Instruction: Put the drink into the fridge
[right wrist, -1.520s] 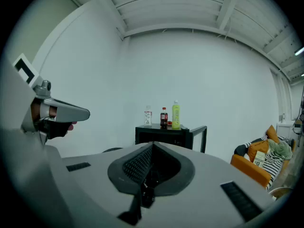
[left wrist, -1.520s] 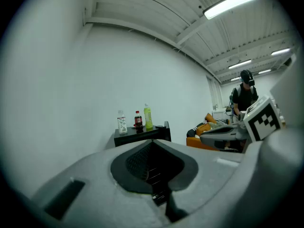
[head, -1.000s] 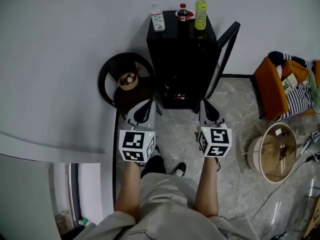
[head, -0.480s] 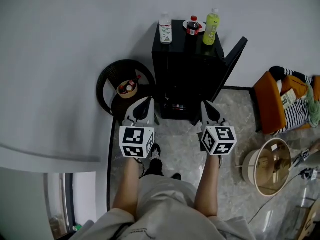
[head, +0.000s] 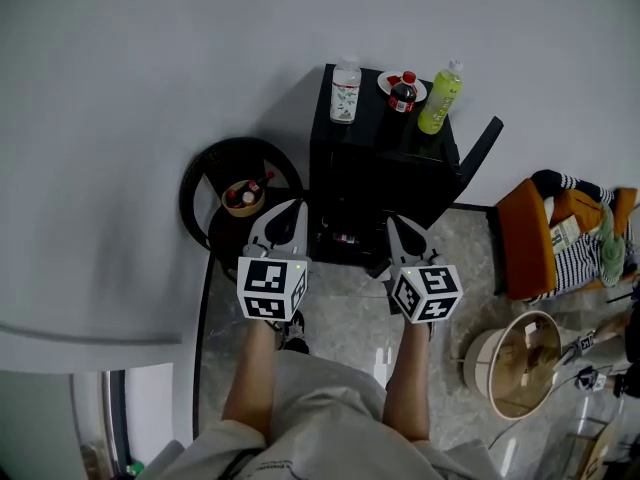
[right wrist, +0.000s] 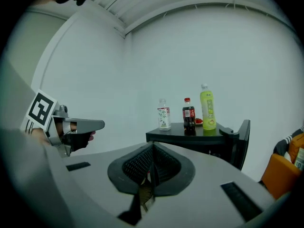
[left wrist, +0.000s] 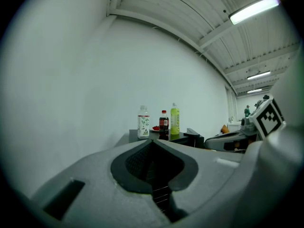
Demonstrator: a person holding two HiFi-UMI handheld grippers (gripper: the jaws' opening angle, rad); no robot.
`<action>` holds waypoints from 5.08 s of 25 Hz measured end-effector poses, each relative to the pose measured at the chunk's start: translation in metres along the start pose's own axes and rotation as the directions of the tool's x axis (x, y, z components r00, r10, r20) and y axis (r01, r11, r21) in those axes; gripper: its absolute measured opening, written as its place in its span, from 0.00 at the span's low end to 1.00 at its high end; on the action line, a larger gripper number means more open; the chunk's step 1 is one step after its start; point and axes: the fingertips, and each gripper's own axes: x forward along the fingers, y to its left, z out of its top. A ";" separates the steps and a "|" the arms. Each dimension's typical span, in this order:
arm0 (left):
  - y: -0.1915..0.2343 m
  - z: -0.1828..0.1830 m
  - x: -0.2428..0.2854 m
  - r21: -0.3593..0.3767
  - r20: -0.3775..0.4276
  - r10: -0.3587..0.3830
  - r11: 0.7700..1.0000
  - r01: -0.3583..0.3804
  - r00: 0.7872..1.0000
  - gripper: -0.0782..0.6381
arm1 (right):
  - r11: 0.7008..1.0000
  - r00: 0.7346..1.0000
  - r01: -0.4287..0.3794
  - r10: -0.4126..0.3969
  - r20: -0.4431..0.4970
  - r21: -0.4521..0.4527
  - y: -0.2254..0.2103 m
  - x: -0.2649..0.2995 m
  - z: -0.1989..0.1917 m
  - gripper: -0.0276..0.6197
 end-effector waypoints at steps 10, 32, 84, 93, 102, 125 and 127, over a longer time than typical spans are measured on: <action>0.053 0.008 0.054 0.045 -0.009 -0.047 0.998 0.048 0.999 0.12 | 0.998 1.000 0.021 -0.022 -0.013 -0.056 0.011 0.091 0.023 0.05; 0.115 -0.028 0.106 0.021 -0.093 -0.188 0.981 0.190 0.978 0.12 | 0.980 0.984 0.178 -0.180 -0.011 -0.089 0.018 0.198 0.027 0.06; 0.072 -0.067 0.113 -0.042 -0.152 -0.201 0.979 0.197 0.968 0.12 | 0.945 0.944 0.322 -0.316 0.093 -0.057 -0.017 0.143 0.026 0.49; 0.027 -0.117 0.112 -0.120 -0.214 -0.160 0.983 0.136 0.964 0.12 | 0.970 0.969 0.242 -0.243 0.043 0.028 -0.035 0.129 -0.071 0.50; -0.005 -0.176 0.127 -0.178 -0.273 -0.005 0.983 -0.045 0.962 0.12 | 0.984 0.985 0.175 -0.174 -0.019 0.038 -0.086 0.189 -0.180 0.50; 0.038 -0.218 0.103 -0.182 -0.237 0.156 0.962 -0.202 0.959 0.12 | 0.978 0.977 0.197 -0.201 -0.073 -0.065 -0.105 0.368 -0.294 0.50; 0.042 -0.218 0.104 -0.186 -0.231 0.163 0.960 -0.208 0.959 0.12 | 0.974 0.974 0.214 -0.219 -0.064 -0.077 -0.104 0.370 -0.296 0.50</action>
